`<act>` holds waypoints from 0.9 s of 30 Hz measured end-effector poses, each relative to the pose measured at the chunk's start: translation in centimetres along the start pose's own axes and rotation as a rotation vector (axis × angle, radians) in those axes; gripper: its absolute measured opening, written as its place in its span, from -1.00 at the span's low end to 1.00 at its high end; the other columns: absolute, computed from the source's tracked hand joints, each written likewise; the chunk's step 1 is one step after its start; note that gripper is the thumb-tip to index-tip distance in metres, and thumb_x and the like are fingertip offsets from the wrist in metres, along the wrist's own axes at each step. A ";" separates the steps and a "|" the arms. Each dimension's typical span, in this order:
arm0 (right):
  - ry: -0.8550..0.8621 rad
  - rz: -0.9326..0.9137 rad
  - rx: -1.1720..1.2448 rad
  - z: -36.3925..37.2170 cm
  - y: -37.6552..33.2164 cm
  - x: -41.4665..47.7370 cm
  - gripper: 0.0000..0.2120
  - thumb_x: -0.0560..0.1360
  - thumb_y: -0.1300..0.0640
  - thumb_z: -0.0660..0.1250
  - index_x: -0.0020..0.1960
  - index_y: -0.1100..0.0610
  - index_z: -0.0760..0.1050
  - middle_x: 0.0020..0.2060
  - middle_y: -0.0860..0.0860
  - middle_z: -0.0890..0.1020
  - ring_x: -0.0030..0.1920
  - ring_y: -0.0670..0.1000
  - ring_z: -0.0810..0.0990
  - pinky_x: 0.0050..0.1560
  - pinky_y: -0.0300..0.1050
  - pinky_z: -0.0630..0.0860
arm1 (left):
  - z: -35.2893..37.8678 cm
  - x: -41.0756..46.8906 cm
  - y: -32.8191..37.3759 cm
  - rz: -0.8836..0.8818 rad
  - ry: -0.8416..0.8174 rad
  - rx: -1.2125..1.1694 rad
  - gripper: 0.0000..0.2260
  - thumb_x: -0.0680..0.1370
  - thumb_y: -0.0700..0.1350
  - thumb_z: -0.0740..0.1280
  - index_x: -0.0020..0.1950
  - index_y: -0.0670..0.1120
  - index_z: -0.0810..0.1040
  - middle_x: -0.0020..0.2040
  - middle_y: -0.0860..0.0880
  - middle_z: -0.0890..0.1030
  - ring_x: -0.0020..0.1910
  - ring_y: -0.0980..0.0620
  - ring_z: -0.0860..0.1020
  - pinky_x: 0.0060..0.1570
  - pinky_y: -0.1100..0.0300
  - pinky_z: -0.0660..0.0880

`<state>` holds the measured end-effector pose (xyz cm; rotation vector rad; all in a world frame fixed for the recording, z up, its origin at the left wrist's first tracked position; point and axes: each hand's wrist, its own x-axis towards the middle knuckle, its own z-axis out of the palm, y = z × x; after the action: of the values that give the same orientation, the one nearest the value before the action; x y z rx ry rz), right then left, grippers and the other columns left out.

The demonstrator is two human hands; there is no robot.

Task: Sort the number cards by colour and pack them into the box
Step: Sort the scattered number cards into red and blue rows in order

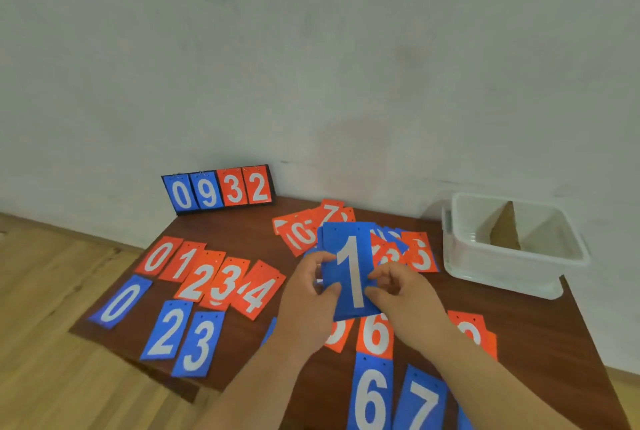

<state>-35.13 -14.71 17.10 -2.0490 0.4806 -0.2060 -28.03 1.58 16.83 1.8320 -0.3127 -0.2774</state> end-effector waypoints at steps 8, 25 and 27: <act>-0.107 -0.052 -0.005 6.9 -3.7 2.3 -0.80 0.51 0.16 0.44 -0.07 -0.14 0.52 -0.06 -0.11 0.60 -0.07 -0.06 0.63 -0.09 -0.08 0.64 | -7.2 0.7 -2.8 -0.032 0.035 -0.007 -0.59 0.60 -0.32 0.29 0.15 0.24 0.47 0.15 0.15 0.58 0.05 0.15 0.62 -0.16 0.24 0.62; -0.438 0.015 -0.181 37.8 -13.3 15.1 -0.77 0.48 0.27 0.41 -0.11 -0.07 0.52 -0.26 -0.08 0.59 -0.32 -0.13 0.54 -0.34 -0.27 0.45 | -36.6 12.1 -18.4 -0.215 -0.010 0.404 -0.63 0.57 -0.23 0.34 0.14 0.25 0.42 -0.07 0.25 0.53 -0.08 0.39 0.50 -0.21 0.41 0.45; -0.490 0.063 -0.194 41.2 -13.4 15.6 -0.82 0.49 0.23 0.43 -0.05 -0.04 0.54 -0.23 -0.10 0.60 -0.28 -0.14 0.57 -0.35 -0.30 0.46 | -38.9 12.5 -20.4 -0.246 -0.022 0.470 -0.63 0.57 -0.24 0.32 0.17 0.23 0.42 -0.11 0.25 0.49 -0.12 0.38 0.49 -0.22 0.37 0.45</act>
<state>-3.73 17.43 7.11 -2.1714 0.2645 0.3888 -1.42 37.49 7.57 2.3376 -0.1742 -0.4204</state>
